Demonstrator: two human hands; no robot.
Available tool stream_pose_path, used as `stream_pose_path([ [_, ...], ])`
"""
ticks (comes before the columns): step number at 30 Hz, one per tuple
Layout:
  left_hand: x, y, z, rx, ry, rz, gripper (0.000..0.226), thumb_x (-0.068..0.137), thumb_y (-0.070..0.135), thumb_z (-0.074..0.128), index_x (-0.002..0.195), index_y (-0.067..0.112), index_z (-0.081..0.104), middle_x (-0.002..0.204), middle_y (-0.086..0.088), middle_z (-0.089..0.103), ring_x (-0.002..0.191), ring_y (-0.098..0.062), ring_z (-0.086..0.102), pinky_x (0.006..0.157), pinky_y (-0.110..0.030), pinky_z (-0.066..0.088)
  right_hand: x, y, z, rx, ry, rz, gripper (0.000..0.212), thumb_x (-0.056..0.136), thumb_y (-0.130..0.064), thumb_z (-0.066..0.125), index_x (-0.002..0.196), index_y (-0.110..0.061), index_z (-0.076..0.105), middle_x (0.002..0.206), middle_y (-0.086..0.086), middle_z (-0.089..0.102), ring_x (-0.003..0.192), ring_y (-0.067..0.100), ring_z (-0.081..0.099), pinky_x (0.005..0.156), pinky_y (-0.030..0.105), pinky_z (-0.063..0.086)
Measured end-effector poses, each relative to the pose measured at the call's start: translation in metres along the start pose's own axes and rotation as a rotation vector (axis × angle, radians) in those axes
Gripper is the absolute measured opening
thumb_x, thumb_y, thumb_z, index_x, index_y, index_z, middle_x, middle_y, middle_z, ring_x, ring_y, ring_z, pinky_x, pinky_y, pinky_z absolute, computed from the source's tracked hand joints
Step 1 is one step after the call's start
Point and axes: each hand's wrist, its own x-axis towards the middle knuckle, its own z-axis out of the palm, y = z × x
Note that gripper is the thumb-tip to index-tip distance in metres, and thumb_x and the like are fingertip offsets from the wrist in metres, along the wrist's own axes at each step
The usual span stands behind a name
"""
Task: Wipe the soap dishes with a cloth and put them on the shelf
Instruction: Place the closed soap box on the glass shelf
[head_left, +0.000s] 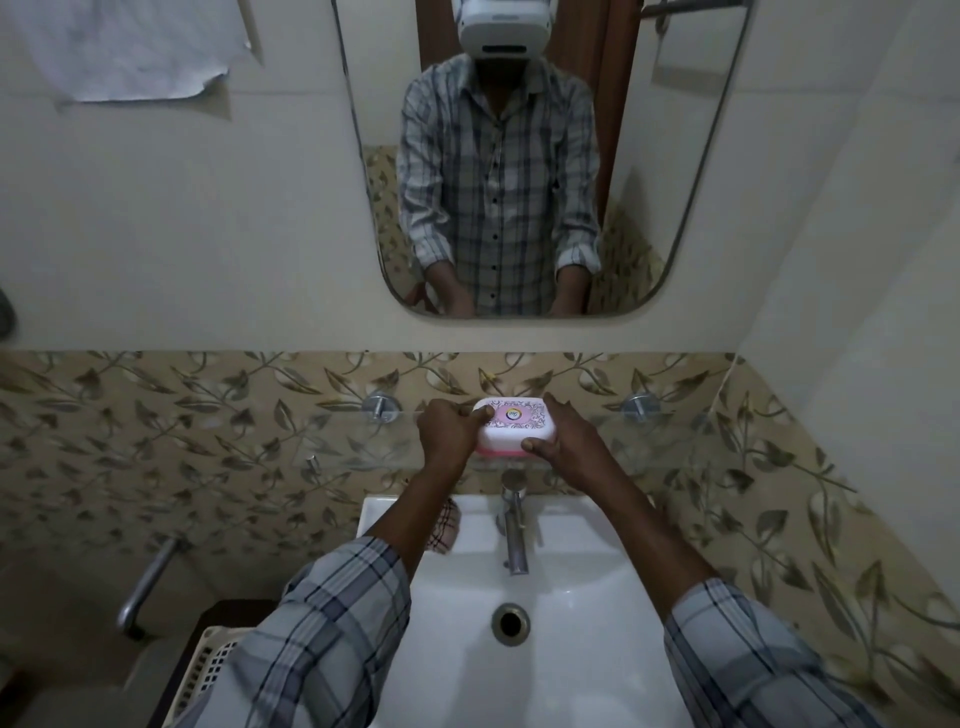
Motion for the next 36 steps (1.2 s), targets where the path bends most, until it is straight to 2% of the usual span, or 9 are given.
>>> stream_pose_path([
  [6,-0.015,-0.002,-0.007,0.063,0.191,0.086,0.048,0.099,0.034,0.06,0.077,-0.007,0.072,0.079,-0.027,0.071,0.079,-0.036,0.066,0.064,-0.034,0.033,-0.007,-0.008,-0.007,0.105,-0.022,0.079,0.107,0.072,-0.042,0.083,0.153,-0.012,0.02,0.143,0.009,0.047,0.131,0.023,0.046,0.103,0.033,0.04],
  [12,-0.03,-0.037,-0.041,0.111,0.387,0.414,0.03,0.099,0.011,0.051,0.07,0.01,0.058,0.07,-0.008,0.057,0.071,-0.03,0.056,0.064,-0.036,0.041,-0.03,0.003,-0.007,-0.037,0.281,0.045,0.036,0.092,-0.012,0.063,0.126,-0.002,0.056,0.125,0.017,0.058,0.116,0.033,0.056,0.092,0.023,0.037],
  [17,-0.011,-0.042,-0.081,0.192,0.415,0.501,0.045,0.095,0.031,0.037,0.107,0.005,0.072,0.108,-0.018,0.067,0.106,-0.039,0.06,0.093,-0.047,0.046,-0.025,0.008,-0.028,-0.099,0.345,0.092,0.026,0.085,-0.007,0.069,0.111,-0.004,0.066,0.11,0.014,0.067,0.103,0.031,0.063,0.087,0.03,0.047],
  [20,0.0,-0.024,-0.097,0.354,0.441,0.539,0.061,0.096,0.034,0.037,0.148,0.003,0.045,0.154,-0.025,0.039,0.146,-0.042,0.031,0.12,-0.052,0.02,-0.018,-0.004,-0.045,-0.147,0.322,0.077,0.033,0.084,-0.003,0.068,0.117,0.0,0.065,0.122,0.02,0.064,0.115,0.033,0.06,0.099,0.037,0.045],
  [23,0.001,-0.018,-0.103,0.508,0.454,0.627,0.066,0.1,0.033,0.036,0.157,0.002,0.024,0.165,-0.023,0.017,0.154,-0.038,0.01,0.125,-0.052,0.006,-0.022,-0.025,-0.05,-0.188,0.391,0.027,0.036,0.087,-0.006,0.065,0.122,0.0,0.061,0.13,0.021,0.059,0.123,0.035,0.055,0.104,0.036,0.039],
  [27,-0.011,-0.062,-0.092,0.636,0.267,0.582,0.068,0.101,0.041,0.022,0.156,0.001,0.023,0.166,-0.018,0.015,0.155,-0.03,0.013,0.126,-0.049,0.007,-0.034,-0.049,-0.021,-0.25,0.245,-0.069,0.05,0.093,-0.027,0.062,0.136,-0.004,0.05,0.137,0.019,0.053,0.128,0.035,0.047,0.109,0.042,0.032],
  [31,-0.014,-0.084,-0.088,0.653,0.16,0.467,0.074,0.097,0.047,0.005,0.159,0.007,0.013,0.169,-0.012,0.005,0.156,-0.022,0.0,0.125,-0.048,0.0,-0.043,-0.067,0.01,-0.477,0.053,0.004,0.076,0.095,-0.062,0.03,0.154,-0.015,0.022,0.161,0.009,0.023,0.149,0.025,0.017,0.121,0.051,0.001],
  [34,-0.02,-0.09,-0.103,0.512,0.314,0.567,0.062,0.104,0.037,0.019,0.159,0.009,0.018,0.169,-0.014,0.009,0.157,-0.024,0.002,0.126,-0.045,-0.002,-0.056,-0.086,0.031,-0.322,0.335,-0.307,0.064,0.099,-0.045,0.046,0.15,-0.01,0.032,0.156,0.015,0.032,0.147,0.027,0.026,0.122,0.042,0.015],
  [36,-0.037,-0.11,-0.109,0.316,0.418,0.632,0.055,0.105,0.035,0.026,0.155,0.013,0.03,0.162,-0.011,0.028,0.151,-0.027,0.023,0.124,-0.04,0.014,-0.074,-0.089,0.066,-0.159,0.291,-0.573,0.048,0.098,-0.029,0.053,0.142,-0.013,0.045,0.144,0.006,0.049,0.136,0.019,0.043,0.115,0.031,0.032],
])
